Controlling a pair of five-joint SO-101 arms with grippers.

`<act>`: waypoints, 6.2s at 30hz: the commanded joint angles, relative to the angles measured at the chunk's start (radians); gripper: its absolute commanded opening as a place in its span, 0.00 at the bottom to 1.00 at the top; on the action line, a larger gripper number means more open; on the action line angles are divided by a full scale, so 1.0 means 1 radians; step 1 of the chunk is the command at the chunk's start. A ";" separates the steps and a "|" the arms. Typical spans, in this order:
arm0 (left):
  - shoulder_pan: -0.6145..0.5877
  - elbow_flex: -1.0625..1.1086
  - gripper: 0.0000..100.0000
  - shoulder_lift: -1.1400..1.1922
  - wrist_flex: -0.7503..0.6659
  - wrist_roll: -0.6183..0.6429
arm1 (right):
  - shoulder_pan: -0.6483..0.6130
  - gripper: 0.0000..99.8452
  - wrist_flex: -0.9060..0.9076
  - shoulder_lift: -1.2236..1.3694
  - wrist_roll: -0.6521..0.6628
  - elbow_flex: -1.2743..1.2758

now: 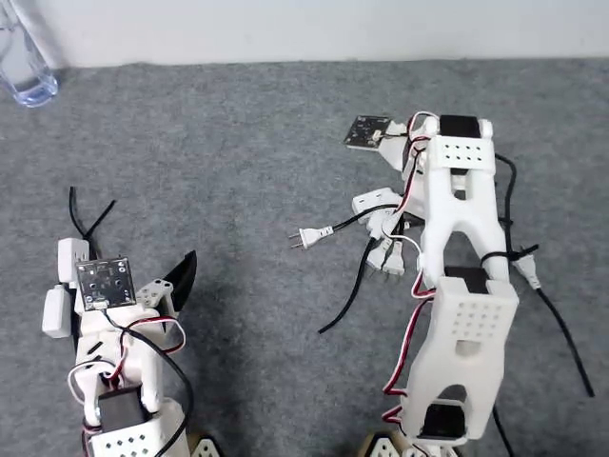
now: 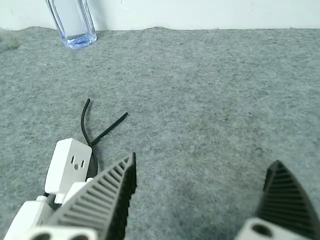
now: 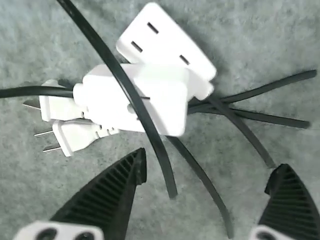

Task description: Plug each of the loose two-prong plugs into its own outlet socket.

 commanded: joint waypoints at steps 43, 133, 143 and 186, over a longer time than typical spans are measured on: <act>0.008 -0.007 0.38 -0.011 -0.009 -0.008 | 0.061 0.03 0.062 -0.166 0.051 -0.052; 0.008 -0.007 0.38 -0.011 -0.009 -0.008 | 0.515 0.01 0.199 -0.404 0.359 -0.072; 0.008 -0.007 0.38 -0.011 -0.006 -0.006 | 0.814 0.01 0.140 -0.323 0.502 -0.068; 0.028 -0.007 0.38 -0.012 0.003 -0.003 | 0.262 0.18 0.180 -0.886 -0.114 0.726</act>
